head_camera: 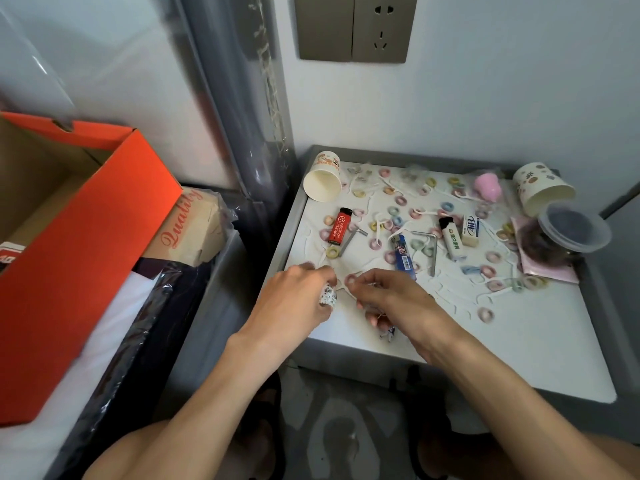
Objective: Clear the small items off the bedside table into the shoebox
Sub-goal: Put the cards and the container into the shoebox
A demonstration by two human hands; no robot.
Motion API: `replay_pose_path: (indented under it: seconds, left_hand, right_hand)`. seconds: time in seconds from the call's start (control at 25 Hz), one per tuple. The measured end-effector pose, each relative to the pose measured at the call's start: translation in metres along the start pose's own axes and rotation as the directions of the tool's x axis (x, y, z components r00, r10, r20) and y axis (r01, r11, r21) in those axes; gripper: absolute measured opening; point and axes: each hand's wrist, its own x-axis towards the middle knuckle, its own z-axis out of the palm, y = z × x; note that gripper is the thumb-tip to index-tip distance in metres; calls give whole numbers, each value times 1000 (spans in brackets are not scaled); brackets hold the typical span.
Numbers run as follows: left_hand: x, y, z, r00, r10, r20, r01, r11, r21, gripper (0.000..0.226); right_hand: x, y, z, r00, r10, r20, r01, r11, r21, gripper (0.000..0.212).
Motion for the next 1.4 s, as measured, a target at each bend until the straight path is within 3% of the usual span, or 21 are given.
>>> replay_pose_path:
  seconds: [0.12, 0.2, 0.36, 0.48, 0.6, 0.76, 0.96, 1.16, 1.4]
  left_hand:
    - [-6, -3, -18, 995, -97, -28, 88, 973, -213, 36]
    - [-10, -5, -30, 993, -115, -24, 104, 958, -269, 41]
    - [-22, -6, -56, 993, -88, -81, 69, 974, -214, 45]
    - [-35, -7, -81, 985, -26, -172, 7, 994, -109, 47]
    - [-50, -13, -112, 961, 31, -273, -37, 999, -17, 50]
    - [-74, -29, -157, 882, 13, -472, 13, 999, 53, 58]
    - [-109, -70, -201, 759, -215, -615, 97, 971, -220, 55]
    - [-136, -114, -223, 691, -320, -648, 147, 940, -308, 40]
    - [-164, -179, -230, 608, -459, -648, 297, 888, -350, 42]
  right_hand:
    - [0, 0, 9, 999, 26, 24, -27, 999, 30, 11]
    - [0, -3, 14, 997, 21, 68, -28, 995, 95, 15]
    - [-7, -21, 25, 983, -29, 182, 4, 991, 135, 26]
    - [-13, -47, 43, 986, -36, 162, 20, 995, 102, 40]
    - [-21, -80, 70, 985, -72, 158, 66, 997, 40, 31]
    - [-30, -124, 104, 963, -110, 247, 80, 989, 128, 13]
    - [-31, -170, 159, 885, -80, 459, -62, 956, 287, 9]
    - [-20, -202, 216, 828, -28, 560, -79, 983, 167, 10]
    - [12, -234, 296, 718, 122, 685, -14, 987, -161, 11]
